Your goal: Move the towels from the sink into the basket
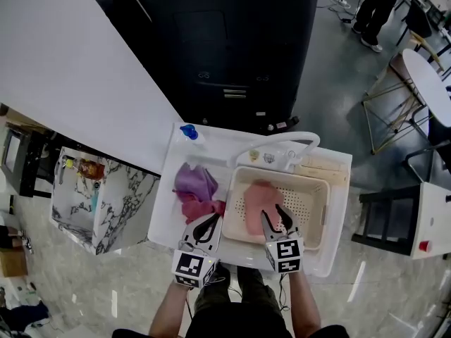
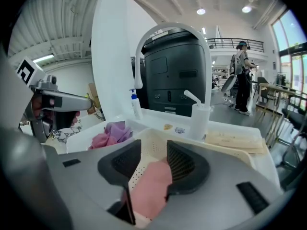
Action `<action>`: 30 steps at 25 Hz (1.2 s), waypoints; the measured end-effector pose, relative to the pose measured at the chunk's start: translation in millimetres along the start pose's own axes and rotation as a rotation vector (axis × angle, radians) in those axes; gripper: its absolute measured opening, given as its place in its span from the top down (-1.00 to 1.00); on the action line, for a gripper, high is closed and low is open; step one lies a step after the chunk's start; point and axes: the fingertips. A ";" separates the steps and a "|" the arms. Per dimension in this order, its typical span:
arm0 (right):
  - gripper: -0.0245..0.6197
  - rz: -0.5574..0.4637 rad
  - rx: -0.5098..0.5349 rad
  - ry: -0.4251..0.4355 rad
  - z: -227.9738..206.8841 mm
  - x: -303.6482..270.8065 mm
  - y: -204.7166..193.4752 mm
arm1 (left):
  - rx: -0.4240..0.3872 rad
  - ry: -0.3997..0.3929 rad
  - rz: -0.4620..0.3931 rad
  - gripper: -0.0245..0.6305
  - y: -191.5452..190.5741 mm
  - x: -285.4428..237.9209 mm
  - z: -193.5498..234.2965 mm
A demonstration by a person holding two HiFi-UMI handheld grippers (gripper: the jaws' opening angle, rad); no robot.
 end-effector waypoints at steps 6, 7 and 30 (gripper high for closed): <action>0.39 -0.091 0.020 -0.002 1.3 13.7 38.5 | -0.021 0.010 -0.042 0.87 22.5 9.5 -3.8; 0.39 -0.105 0.024 0.003 2.5 16.0 45.1 | -0.024 0.012 -0.050 0.87 26.6 12.0 -4.3; 0.74 -0.322 0.123 0.157 88.7 49.4 147.9 | -0.094 0.138 -0.198 0.87 98.5 84.1 21.6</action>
Point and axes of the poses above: the fingertips, and each gripper's own axes: x backward along the fingers, z to its left, y out of its top, and after that the axes turned 3 degrees about -z, right-handed
